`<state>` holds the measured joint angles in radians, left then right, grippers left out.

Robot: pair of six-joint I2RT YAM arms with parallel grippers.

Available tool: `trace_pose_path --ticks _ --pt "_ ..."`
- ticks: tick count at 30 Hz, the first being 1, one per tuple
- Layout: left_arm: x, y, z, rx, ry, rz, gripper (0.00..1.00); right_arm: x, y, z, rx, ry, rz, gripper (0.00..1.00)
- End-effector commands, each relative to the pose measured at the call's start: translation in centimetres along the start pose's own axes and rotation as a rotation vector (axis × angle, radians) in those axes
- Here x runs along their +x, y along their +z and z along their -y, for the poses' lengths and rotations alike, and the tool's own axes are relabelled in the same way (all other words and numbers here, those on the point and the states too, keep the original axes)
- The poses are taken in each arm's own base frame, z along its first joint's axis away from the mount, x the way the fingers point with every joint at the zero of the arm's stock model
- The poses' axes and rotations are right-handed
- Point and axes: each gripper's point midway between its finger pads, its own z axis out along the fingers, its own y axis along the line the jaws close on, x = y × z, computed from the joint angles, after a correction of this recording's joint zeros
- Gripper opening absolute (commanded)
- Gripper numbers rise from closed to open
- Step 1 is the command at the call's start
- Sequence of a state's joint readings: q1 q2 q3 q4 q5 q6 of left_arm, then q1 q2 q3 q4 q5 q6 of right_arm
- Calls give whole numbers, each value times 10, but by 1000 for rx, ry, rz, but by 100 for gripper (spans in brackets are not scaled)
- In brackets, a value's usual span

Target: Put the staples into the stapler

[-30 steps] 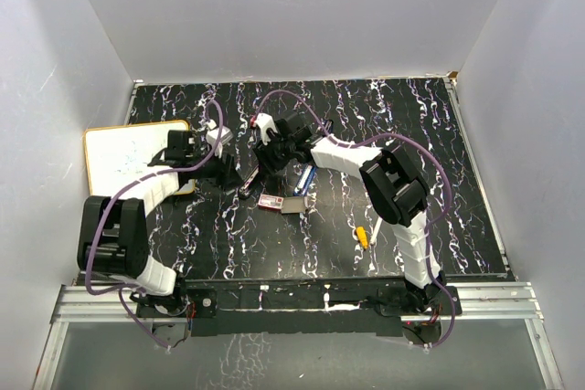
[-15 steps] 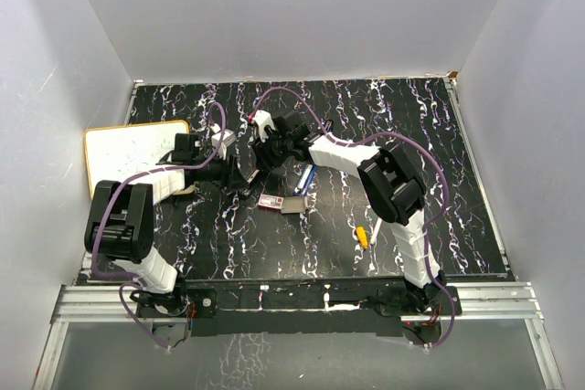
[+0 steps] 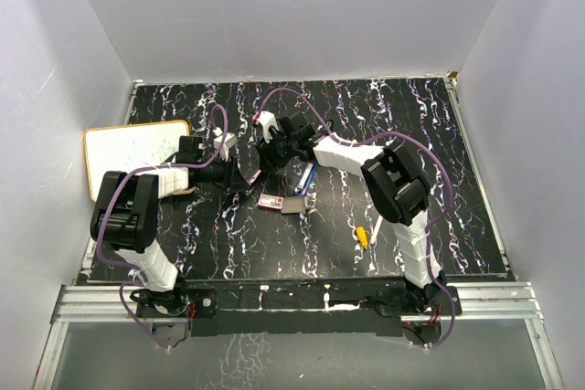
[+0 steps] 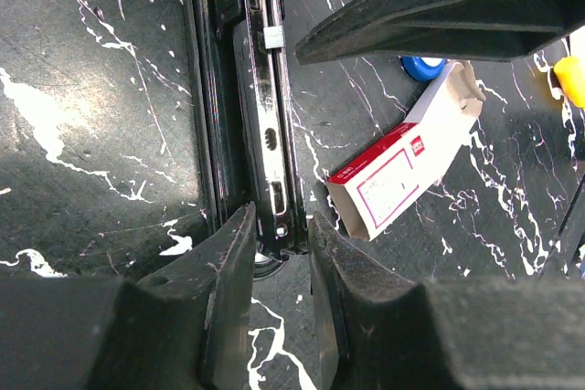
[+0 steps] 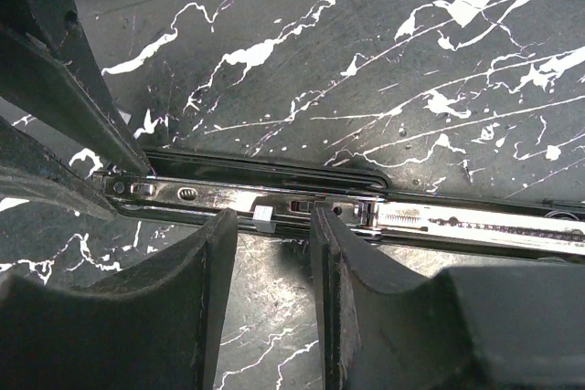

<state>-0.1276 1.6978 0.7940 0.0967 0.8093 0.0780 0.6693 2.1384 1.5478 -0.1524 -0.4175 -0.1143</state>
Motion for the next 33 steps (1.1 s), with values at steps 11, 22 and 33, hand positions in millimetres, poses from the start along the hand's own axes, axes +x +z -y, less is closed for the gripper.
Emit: trace_pose_path --ticks 11,22,33 --pt "8 9 2 11 -81 -40 1 -28 -29 -12 -65 -79 92 42" --pt "9 9 4 17 -99 -56 0 -13 -18 4 2 -64 63 41" --pt "9 10 7 33 -101 -61 0 -16 -3 3 -22 -8 61 40"
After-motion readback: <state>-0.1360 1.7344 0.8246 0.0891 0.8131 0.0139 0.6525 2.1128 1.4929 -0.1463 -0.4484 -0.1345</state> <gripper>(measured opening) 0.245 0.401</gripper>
